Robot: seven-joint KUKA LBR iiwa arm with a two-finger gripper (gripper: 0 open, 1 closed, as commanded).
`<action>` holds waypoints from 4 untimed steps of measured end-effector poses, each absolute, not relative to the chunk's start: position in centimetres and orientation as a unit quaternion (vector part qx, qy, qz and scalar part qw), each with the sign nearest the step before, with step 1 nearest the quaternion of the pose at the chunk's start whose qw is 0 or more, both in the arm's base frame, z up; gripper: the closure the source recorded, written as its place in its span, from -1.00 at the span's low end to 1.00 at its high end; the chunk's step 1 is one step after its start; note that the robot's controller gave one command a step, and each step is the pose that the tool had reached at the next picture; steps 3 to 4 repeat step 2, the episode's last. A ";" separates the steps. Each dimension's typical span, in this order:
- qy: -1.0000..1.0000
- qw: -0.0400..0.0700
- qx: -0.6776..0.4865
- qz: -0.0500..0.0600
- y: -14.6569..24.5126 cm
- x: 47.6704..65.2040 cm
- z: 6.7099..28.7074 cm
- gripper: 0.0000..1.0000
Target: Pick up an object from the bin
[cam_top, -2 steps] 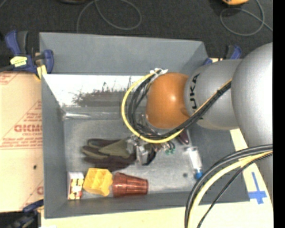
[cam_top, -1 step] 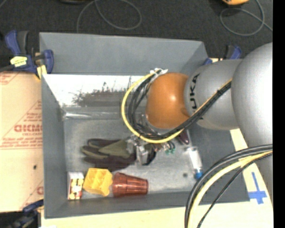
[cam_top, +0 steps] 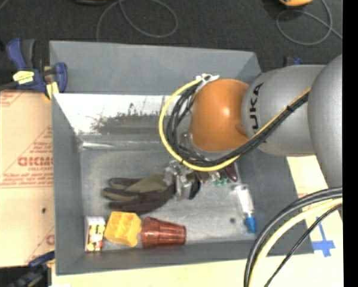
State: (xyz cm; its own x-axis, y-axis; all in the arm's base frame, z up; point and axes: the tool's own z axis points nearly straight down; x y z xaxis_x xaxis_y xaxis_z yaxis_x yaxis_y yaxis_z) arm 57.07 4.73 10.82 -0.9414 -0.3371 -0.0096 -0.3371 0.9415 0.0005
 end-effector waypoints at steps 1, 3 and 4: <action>0.985 0.005 -0.171 0.001 4.7 57.1 10.8 1.00; 0.984 0.008 -0.179 0.000 5.1 58.3 26.0 1.00; 0.984 0.008 -0.179 0.000 5.1 58.3 26.0 1.00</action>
Offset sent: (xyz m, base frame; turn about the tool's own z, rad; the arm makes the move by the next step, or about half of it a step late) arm 0.0104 0.0042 0.1497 -0.0197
